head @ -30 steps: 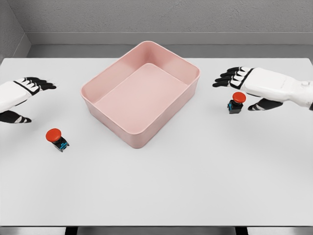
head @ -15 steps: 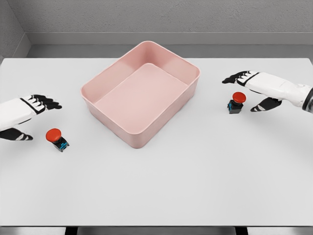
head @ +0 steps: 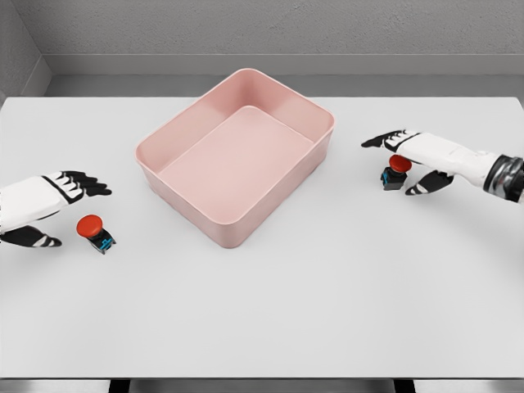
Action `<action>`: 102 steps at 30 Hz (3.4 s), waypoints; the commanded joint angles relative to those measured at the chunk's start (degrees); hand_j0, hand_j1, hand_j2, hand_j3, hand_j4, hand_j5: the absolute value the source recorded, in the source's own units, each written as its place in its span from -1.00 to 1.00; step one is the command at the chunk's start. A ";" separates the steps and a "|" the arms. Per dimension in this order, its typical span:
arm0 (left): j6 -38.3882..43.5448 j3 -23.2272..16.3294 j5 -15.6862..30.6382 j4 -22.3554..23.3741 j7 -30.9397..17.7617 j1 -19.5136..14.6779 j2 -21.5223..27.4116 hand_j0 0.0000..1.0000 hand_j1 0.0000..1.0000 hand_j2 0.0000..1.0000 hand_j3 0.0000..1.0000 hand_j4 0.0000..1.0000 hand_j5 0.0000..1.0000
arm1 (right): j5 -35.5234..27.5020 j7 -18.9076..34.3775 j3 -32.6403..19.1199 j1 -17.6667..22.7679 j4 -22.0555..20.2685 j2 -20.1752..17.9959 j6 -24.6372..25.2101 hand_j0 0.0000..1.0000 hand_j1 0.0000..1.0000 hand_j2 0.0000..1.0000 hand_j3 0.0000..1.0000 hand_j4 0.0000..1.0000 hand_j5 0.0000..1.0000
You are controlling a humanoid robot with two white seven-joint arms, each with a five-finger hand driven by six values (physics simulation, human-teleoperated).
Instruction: Put the industrial switch in the basket with both arms
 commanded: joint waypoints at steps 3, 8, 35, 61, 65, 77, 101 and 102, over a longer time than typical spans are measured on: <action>0.05 -0.42 -0.14 -0.01 -0.30 0.00 -2.12 1.00 1.00 1.00 1.00 1.00 1.00 | -0.40 -0.08 -0.09 -0.09 2.26 2.08 0.15 1.00 1.00 1.00 1.00 1.00 1.00; 0.05 -0.42 -0.06 -0.10 -1.62 0.18 -3.09 0.82 0.82 0.82 0.82 0.82 0.82 | -0.40 -0.08 -0.17 -0.44 3.59 2.17 0.15 1.00 1.00 1.00 1.00 1.00 1.00; 0.05 -0.16 0.12 -2.21 -2.50 1.58 -2.92 0.16 0.16 0.16 0.16 0.16 0.16 | 1.01 2.11 -0.70 -0.26 4.55 2.87 -0.56 0.15 0.15 0.15 0.15 0.15 0.15; 0.05 0.90 2.93 -2.74 -2.32 -0.97 1.12 -0.06 -0.06 -0.06 -0.06 -0.06 -0.06 | 1.01 3.78 -7.03 -0.44 -1.16 -0.82 -0.93 -0.08 -0.08 -0.08 -0.08 -0.08 -0.08; 0.05 0.90 3.81 -2.74 -2.32 -2.81 1.48 -0.06 -0.06 -0.06 -0.06 -0.06 -0.06 | 1.01 6.51 -8.61 -0.44 -3.79 -0.99 -0.93 -0.09 -0.09 -0.09 -0.09 -0.09 -0.09; 0.05 0.63 4.51 -3.35 -2.32 -7.73 0.69 -0.06 -0.06 -0.06 -0.06 -0.06 -0.06 | 1.18 7.65 -9.31 -2.20 -9.68 -1.35 -0.93 -0.09 -0.09 -0.09 -0.09 -0.09 -0.09; 0.05 -2.97 3.64 -5.99 -5.31 -16.79 -10.30 -0.06 -0.06 -0.06 -0.06 -0.06 -0.06 | 1.36 14.33 -9.23 -9.05 -14.87 5.42 3.48 -0.18 -0.18 -0.18 -0.18 -0.18 -0.18; 0.05 -2.97 3.64 -5.99 -5.31 -16.87 -10.56 -0.06 -0.06 -0.06 -0.06 -0.06 -0.06 | 1.45 14.77 -9.23 -9.32 -14.87 6.21 4.19 -0.18 -0.18 -0.18 -0.18 -0.18 -0.18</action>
